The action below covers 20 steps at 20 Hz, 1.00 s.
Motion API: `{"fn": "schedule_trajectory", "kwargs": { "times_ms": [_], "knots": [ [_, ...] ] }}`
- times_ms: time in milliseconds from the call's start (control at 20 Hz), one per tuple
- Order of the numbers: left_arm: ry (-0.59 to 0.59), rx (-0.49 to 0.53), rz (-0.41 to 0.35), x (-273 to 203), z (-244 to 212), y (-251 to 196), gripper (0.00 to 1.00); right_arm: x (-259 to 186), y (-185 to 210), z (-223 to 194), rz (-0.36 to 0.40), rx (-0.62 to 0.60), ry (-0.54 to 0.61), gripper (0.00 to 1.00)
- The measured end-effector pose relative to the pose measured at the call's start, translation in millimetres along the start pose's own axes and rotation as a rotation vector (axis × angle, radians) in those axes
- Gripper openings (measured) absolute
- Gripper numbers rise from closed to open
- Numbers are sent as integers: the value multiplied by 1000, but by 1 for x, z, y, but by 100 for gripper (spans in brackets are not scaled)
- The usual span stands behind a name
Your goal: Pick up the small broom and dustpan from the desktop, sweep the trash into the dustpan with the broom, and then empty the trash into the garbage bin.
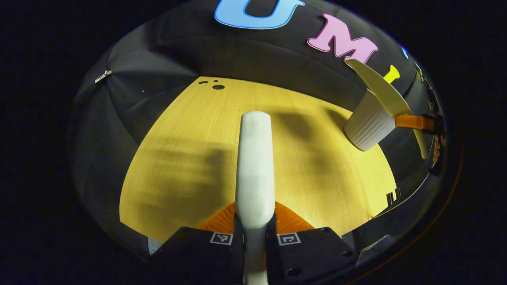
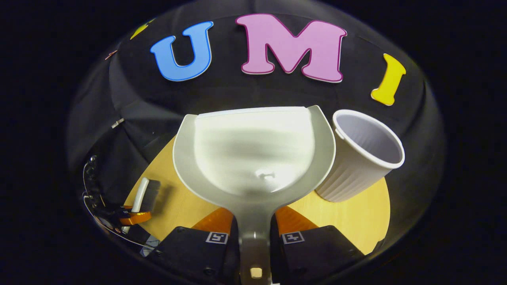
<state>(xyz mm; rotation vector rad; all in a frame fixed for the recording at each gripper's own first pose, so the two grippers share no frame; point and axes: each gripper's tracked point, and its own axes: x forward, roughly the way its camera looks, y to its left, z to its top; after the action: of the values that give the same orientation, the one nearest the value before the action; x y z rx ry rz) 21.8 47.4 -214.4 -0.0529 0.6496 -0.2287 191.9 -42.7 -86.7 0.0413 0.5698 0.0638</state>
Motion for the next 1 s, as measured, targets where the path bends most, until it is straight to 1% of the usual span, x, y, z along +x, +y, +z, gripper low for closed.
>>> {"fn": "schedule_trajectory", "kwargs": {
  "times_ms": [50, 100, 150, 200, 300, 450, 500, 550, 600, 650, 800, 950, 1000],
  "knots": [
    [7, 8, 3, 4, -1, 0, 24, 6, 5, -18, 5, 11, 26, 34],
    [18, 14, 5, 9, -3, -1, 27, 11, 9, -34, 11, 26, 57, 31],
    [28, 18, 7, 14, -4, -2, 24, 17, 13, -52, 18, 45, 86, 31],
    [40, 22, 7, 18, -5, -2, 27, 22, 16, -67, 22, 61, 114, 34],
    [59, 35, 15, 28, -4, -2, 27, 33, 19, -99, 11, 73, 164, 34],
    [90, 69, 52, 46, -4, -3, 26, 48, 19, -137, 16, 93, 231, 34],
    [103, 79, 64, 52, -4, -2, 28, 52, 18, -149, 17, 99, 255, 34],
    [118, 89, 82, 58, -5, -1, 27, 57, 18, -160, 11, 99, 279, 34],
    [134, 99, 101, 64, -6, 0, 26, 62, 16, -169, 4, 96, 302, 31],
    [145, 110, 115, 71, -6, -1, 28, 68, 16, -181, -3, 92, 324, 33],
    [168, 183, 183, 79, -6, 4, 28, 82, 14, -201, -18, 90, 368, 34],
    [186, 259, 233, 78, -6, 3, 27, 87, 15, -209, -29, 99, 397, 35],
    [188, 266, 239, 77, -5, 3, 28, 88, 16, -210, -36, 104, 399, 31]
  ]
}}
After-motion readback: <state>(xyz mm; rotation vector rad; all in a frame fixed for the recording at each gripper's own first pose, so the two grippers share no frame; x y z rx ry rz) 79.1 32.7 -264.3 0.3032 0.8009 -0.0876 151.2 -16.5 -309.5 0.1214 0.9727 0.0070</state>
